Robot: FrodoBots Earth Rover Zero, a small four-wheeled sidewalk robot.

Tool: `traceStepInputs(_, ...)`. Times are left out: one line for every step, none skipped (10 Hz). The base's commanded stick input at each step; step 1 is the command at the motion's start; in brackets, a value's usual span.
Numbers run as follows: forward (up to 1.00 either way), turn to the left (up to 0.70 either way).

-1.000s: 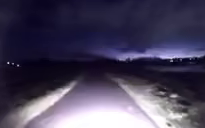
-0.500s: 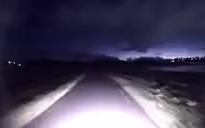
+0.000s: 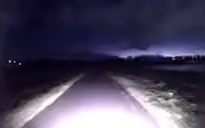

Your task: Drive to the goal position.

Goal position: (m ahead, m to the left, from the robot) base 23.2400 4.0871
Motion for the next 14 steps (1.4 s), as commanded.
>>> traceStepInputs(0.85,0.0)
traceStepInputs(0.85,0.0)
traceStepInputs(0.85,0.0)
traceStepInputs(0.85,0.0)
traceStepInputs(0.85,0.0)
traceStepInputs(0.85,0.0)
traceStepInputs(0.85,0.0)
traceStepInputs(0.85,0.0)
traceStepInputs(0.85,0.0)
traceStepInputs(0.85,0.0)
traceStepInputs(0.85,0.0)
traceStepInputs(0.85,0.0)
traceStepInputs(0.85,0.0)
traceStepInputs(0.85,0.0)
